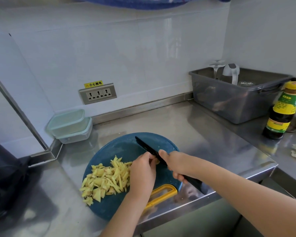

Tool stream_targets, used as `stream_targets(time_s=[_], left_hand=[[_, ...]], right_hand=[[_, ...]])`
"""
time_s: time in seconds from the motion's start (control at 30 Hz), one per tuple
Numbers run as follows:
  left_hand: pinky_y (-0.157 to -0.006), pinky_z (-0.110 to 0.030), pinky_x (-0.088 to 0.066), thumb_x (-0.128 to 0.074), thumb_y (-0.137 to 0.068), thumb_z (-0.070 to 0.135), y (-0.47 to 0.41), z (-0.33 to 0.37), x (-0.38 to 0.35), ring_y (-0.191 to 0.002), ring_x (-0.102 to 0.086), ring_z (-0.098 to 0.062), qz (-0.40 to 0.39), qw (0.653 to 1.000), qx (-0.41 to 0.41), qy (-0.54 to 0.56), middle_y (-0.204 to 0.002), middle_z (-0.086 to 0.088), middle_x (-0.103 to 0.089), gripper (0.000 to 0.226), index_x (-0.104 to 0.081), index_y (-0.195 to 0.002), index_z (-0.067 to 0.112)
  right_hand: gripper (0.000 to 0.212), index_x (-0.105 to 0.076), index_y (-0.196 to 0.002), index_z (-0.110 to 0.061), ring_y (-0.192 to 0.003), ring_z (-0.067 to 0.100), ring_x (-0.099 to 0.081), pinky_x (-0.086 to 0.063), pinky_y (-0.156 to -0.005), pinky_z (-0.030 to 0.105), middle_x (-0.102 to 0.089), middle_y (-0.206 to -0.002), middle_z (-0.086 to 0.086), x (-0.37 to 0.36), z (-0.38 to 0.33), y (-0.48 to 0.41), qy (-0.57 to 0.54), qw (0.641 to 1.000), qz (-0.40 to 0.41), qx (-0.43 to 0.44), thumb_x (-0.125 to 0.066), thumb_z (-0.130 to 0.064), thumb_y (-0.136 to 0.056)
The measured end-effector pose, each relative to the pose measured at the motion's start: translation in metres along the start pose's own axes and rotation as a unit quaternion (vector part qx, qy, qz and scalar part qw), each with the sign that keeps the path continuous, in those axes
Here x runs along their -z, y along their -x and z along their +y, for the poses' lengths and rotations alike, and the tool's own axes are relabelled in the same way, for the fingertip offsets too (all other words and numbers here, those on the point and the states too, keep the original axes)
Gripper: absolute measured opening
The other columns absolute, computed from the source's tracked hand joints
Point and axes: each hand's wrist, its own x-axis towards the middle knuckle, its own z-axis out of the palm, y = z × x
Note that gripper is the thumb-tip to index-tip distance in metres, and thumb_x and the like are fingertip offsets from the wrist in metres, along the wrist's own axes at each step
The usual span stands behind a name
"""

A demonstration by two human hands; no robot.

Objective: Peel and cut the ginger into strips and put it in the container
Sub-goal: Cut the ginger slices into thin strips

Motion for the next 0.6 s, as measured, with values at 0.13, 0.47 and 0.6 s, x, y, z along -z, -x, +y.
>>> stream_targets(time_s=[0.13,0.47,0.6], left_hand=[[-0.063,-0.008,-0.042,-0.065,-0.088,0.02,0.001,0.001,0.004,-0.073,-0.06,-0.001,0.006,0.999,0.024,0.023,-0.083,0.009,-0.069,0.004,-0.069,-0.088,0.018],[-0.061,-0.006,-0.04,-0.067,-0.087,0.018,0.001,0.004,0.007,-0.072,-0.06,-0.001,0.01,0.999,0.027,0.031,-0.082,0.008,-0.07,0.006,-0.072,-0.089,0.017],[-0.058,-0.004,-0.038,-0.067,-0.087,0.02,0.002,0.004,0.007,-0.07,-0.058,0.0,0.014,0.999,0.024,0.025,-0.083,0.007,-0.071,0.007,-0.072,-0.089,0.016]], right_hand=[[0.053,-0.041,-0.069,-0.015,-0.033,0.011,-0.029,-0.027,-0.036,0.018,-0.034,-0.044,-0.003,0.015,0.009,0.001,-0.148,0.987,-0.055,-0.005,-0.03,-0.059,-0.097],[0.053,-0.042,-0.07,-0.016,-0.036,0.011,-0.029,-0.028,-0.036,0.021,-0.036,-0.045,-0.004,0.019,0.017,0.015,-0.128,0.99,-0.058,0.025,-0.032,-0.063,-0.095],[0.054,-0.042,-0.071,-0.015,-0.036,0.012,-0.029,-0.029,-0.037,0.021,-0.037,-0.045,-0.003,0.015,0.011,0.02,-0.102,0.994,-0.045,0.022,-0.031,-0.063,-0.094]])
